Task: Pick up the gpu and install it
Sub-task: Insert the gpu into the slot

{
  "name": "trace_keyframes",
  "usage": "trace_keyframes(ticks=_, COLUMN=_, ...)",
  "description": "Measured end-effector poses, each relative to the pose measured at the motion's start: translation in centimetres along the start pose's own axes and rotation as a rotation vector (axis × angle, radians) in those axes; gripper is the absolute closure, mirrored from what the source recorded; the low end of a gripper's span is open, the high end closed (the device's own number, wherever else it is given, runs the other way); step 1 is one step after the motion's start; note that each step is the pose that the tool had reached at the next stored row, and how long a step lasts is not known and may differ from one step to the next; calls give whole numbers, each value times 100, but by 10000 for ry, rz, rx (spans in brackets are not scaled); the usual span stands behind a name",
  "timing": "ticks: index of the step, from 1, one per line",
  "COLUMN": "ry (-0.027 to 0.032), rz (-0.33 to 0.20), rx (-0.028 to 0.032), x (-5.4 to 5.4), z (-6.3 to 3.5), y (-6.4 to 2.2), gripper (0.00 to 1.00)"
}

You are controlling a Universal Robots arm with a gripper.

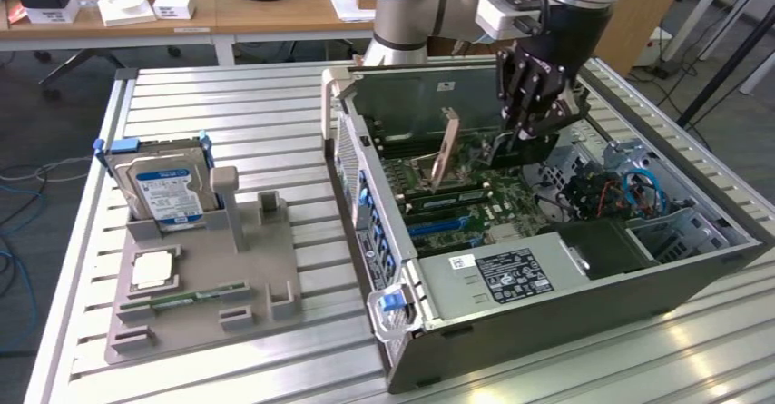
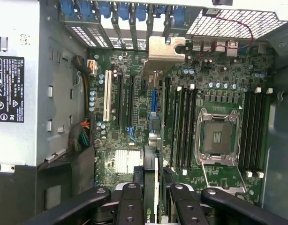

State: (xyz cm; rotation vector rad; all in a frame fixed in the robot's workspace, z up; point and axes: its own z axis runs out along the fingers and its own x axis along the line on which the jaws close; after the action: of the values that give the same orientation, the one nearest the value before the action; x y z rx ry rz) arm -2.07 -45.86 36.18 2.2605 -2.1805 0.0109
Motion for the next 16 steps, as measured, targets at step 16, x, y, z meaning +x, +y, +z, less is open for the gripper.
trace_keyframes(ticks=16, ry=0, rz=0, rx=0, x=-4, z=204, y=10, gripper=74)
